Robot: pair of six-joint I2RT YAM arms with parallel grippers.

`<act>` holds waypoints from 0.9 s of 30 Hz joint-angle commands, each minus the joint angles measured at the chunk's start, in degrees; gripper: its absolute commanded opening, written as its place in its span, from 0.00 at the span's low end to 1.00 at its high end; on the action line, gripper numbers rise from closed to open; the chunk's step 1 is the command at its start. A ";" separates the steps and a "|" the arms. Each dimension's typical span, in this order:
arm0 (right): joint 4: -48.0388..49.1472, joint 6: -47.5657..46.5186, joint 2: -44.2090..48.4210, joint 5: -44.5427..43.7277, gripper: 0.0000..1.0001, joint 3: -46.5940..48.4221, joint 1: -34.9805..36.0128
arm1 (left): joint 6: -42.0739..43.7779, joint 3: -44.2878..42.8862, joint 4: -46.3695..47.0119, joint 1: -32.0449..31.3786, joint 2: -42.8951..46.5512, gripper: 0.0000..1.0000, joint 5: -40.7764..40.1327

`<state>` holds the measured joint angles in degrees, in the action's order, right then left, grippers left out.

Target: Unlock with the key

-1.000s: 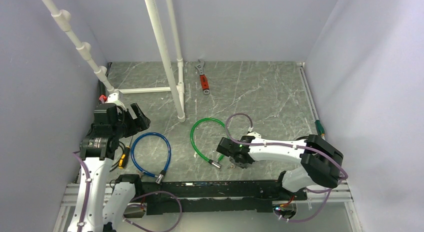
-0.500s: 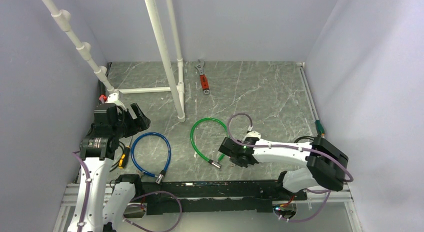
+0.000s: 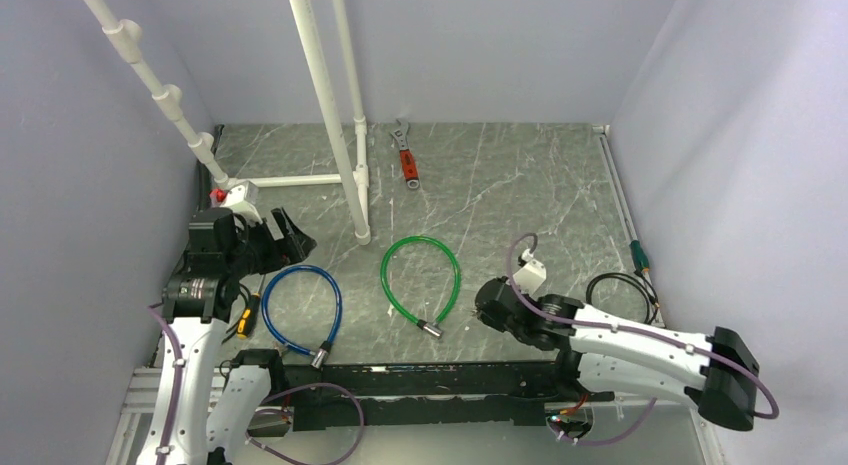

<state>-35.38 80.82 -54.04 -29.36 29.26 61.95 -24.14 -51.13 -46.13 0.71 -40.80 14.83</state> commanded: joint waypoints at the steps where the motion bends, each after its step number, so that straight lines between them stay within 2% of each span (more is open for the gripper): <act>1: 2.76 -3.98 7.50 -4.03 0.00 -1.64 -0.21 | 0.96 1.20 6.29 -0.10 -0.01 0.88 13.65; 4: 2.68 -5.74 11.03 -4.99 0.00 -1.67 -0.24 | -2.00 2.32 9.47 -0.34 -2.20 0.83 23.88; 6: 3.20 -6.92 12.89 -5.57 0.00 -1.56 -0.25 | -3.48 3.09 11.27 -3.22 -3.46 0.82 24.46; 8: 4.35 -8.39 14.30 -5.84 0.00 -1.42 -0.30 | -4.43 3.31 11.81 -7.98 -4.68 0.80 20.11; 13: 7.60 -12.17 15.45 -5.98 0.00 0.79 -0.48 | -8.07 2.86 16.15 -26.53 -9.60 0.78 6.14; 15: 9.82 -13.83 15.74 -5.30 0.00 1.69 -0.61 | -10.26 3.75 20.30 -31.20 -10.98 0.73 3.79; 17: 12.63 -15.63 16.17 -3.94 0.00 1.81 -0.85 | -13.87 5.38 25.01 -33.92 -11.78 0.64 3.14; 19: 16.30 -17.93 17.12 -2.26 0.00 0.89 -1.05 | -18.36 6.82 29.38 -36.16 -12.25 0.61 1.76; 23: 22.56 -20.04 19.58 -0.65 0.00 -2.24 -1.26 | -31.88 9.91 34.14 -40.27 -12.82 0.67 -5.59; 27: 26.59 -22.18 21.17 -0.24 0.00 -3.90 -1.46 | -43.36 12.70 41.60 -43.10 -15.26 0.69 -6.15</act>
<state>-16.99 62.57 -34.39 -30.57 26.87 60.77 -52.42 -40.29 -16.08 -40.01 -54.06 12.58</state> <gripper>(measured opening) 0.009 0.684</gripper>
